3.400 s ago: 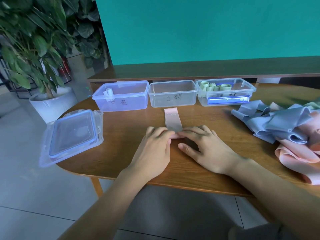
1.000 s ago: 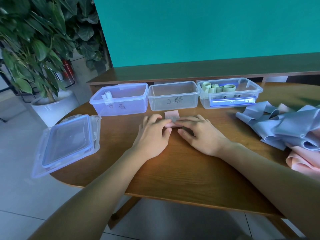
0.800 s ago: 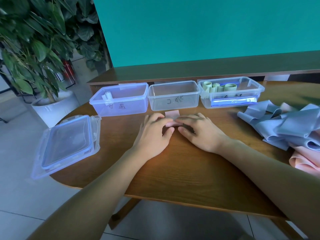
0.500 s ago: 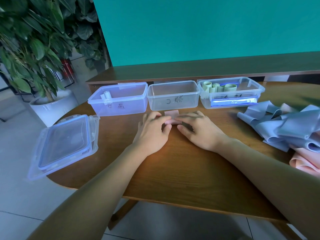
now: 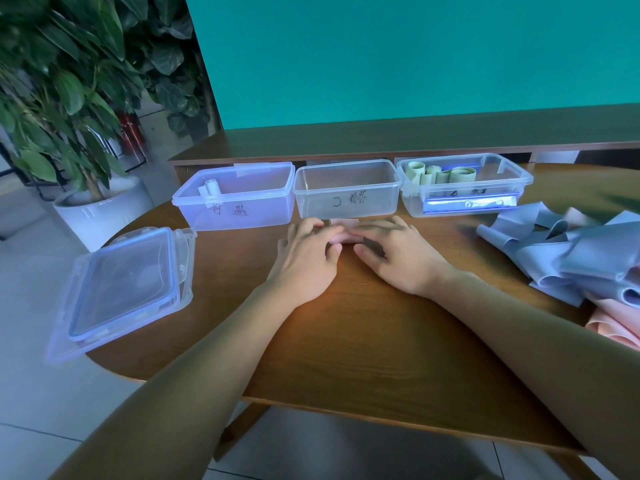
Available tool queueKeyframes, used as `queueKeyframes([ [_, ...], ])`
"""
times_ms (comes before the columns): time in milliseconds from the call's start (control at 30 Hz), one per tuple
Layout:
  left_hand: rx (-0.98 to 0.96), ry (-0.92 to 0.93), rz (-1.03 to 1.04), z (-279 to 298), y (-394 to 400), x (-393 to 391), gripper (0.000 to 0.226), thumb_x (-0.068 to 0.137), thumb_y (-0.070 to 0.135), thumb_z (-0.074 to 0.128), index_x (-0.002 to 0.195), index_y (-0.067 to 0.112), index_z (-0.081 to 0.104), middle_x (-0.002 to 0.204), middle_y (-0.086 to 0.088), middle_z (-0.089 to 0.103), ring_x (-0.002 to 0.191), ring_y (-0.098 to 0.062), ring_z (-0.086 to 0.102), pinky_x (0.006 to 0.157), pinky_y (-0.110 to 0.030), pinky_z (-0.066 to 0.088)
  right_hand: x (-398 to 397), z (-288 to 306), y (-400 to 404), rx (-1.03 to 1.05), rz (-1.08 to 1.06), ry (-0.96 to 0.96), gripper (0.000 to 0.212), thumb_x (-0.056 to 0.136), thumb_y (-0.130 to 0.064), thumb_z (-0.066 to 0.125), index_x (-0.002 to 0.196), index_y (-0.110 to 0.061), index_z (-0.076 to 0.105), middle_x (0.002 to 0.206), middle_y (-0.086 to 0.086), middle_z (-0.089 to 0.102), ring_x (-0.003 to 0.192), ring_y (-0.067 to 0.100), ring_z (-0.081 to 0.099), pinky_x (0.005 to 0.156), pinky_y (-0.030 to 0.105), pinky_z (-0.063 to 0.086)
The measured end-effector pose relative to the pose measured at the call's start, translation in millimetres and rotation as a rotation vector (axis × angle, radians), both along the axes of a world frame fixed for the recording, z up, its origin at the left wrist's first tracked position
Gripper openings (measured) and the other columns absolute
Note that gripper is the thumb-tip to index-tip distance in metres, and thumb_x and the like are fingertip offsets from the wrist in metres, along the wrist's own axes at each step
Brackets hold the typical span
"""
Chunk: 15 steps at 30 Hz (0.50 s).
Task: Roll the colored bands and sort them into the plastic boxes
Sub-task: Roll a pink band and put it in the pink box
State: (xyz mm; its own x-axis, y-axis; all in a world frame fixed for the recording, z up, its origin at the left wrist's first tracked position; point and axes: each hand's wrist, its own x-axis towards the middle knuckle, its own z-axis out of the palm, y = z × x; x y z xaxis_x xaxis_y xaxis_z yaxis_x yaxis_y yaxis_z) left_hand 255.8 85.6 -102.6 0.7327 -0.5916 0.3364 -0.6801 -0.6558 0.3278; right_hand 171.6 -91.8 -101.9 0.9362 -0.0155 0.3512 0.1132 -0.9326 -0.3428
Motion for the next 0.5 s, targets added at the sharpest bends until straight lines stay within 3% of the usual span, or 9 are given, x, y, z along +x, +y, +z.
queueKeyframes([
  [233,-0.078,-0.039,-0.035,5,-2,1,0.040,0.101,0.025,0.053,0.140,0.030,0.053,0.139,0.005,0.052,0.131,-0.021,0.040,0.111,-0.047,0.036,11,-2,-5,0.013,-0.043,0.031,0.048,0.103,-0.039,0.048,0.150,-0.040,0.042,0.138,-0.011,0.056,0.130,0.020,0.039,0.109,0.048,0.036],
  [500,-0.096,-0.074,-0.068,4,-7,11,0.035,0.100,0.021,0.055,0.129,0.039,0.063,0.127,0.003,0.060,0.122,-0.023,0.047,0.104,-0.045,0.042,24,-1,-7,-0.019,-0.069,0.052,0.044,0.104,-0.043,0.043,0.148,-0.042,0.043,0.146,-0.009,0.047,0.135,0.022,0.035,0.113,0.048,0.029],
])
